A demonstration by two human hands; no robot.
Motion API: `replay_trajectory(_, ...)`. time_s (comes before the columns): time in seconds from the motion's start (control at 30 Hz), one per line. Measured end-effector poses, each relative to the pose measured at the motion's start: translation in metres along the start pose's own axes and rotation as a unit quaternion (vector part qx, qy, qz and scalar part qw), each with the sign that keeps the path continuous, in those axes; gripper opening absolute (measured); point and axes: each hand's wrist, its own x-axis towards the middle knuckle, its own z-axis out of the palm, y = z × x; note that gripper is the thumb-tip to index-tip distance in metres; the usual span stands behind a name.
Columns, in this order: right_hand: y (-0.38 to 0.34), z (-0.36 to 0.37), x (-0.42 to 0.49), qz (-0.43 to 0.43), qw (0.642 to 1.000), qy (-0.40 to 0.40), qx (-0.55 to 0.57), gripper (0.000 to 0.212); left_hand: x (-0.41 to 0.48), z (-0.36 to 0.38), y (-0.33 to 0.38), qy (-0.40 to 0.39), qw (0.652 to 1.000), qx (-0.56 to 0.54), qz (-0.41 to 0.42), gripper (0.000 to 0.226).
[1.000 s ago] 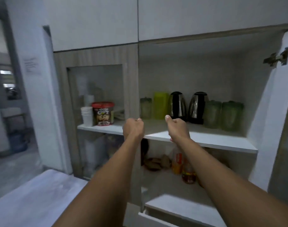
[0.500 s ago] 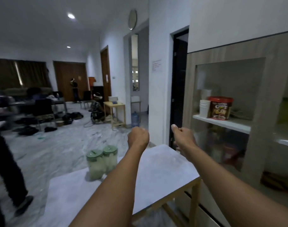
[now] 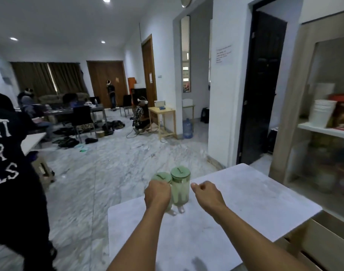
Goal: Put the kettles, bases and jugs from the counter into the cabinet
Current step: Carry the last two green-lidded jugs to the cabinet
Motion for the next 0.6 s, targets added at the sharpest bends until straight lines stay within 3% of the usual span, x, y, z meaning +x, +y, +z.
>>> replay_trajectory(0.23,0.036,0.057,0.129,0.056,0.998,-0.036,-0.002,0.038,0.091,0.079,-0.021,-0.055,0.988,-0.081,-0.123,0.03)
replay_trajectory(0.37,0.051,0.087,0.199,0.117,0.989,-0.082,0.041,0.036,0.144,0.137,-0.035,-0.114,0.926,-0.266,-0.242,0.043)
replay_trajectory(0.47,0.059,0.103,0.233,0.144,0.977,-0.126,0.091,0.048,0.171,0.168,-0.049,-0.149,0.886,-0.331,-0.286,0.048)
replay_trajectory(0.6,0.074,0.123,0.249,0.137,0.974,-0.147,0.109,0.035,0.187,0.185,-0.055,-0.079,0.918,-0.304,-0.243,0.035)
